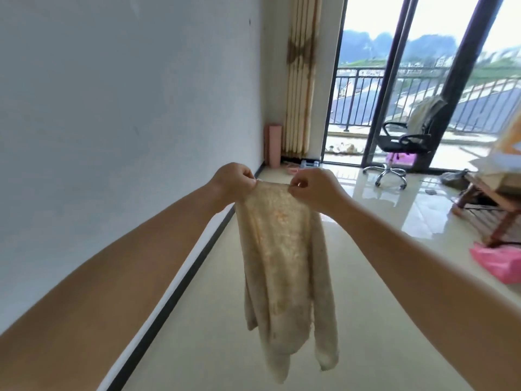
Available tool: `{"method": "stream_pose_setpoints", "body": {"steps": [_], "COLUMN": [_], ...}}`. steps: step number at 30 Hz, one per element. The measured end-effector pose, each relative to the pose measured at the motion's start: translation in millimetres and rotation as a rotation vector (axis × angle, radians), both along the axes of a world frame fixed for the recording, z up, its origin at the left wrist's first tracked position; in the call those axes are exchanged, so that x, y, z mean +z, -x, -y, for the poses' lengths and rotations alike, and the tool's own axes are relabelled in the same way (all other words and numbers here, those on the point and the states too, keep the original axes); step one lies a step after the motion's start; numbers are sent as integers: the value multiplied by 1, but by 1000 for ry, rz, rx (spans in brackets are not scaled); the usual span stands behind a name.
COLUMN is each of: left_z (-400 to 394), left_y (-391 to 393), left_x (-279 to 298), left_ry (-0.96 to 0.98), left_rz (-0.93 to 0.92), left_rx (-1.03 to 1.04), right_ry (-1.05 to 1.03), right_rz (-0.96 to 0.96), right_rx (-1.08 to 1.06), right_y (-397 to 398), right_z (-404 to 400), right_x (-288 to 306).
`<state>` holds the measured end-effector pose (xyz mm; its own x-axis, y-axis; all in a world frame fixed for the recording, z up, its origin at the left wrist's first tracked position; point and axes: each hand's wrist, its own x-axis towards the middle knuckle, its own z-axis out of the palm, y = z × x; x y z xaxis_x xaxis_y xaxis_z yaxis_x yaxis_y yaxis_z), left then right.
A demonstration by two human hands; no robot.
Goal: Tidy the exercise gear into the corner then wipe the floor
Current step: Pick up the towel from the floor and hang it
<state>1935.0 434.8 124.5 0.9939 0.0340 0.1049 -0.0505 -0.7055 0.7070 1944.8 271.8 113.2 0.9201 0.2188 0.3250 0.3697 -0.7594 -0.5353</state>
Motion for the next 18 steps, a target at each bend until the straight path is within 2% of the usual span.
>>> {"method": "stream_pose_setpoints", "body": {"steps": [6, 12, 18], "left_z": [90, 151, 203], "left_y": [-117, -245, -405], "left_x": [34, 68, 102], "left_ry": [-36, -114, -168], "left_rz": [121, 262, 332], "left_rx": [-70, -162, -237], "right_ry": [69, 184, 205], "right_rz": [105, 108, 149], "right_rx": [-100, -126, -205], "right_y": [-111, -227, -382], "right_z": [90, 153, 203], "right_x": [35, 65, 101]}}
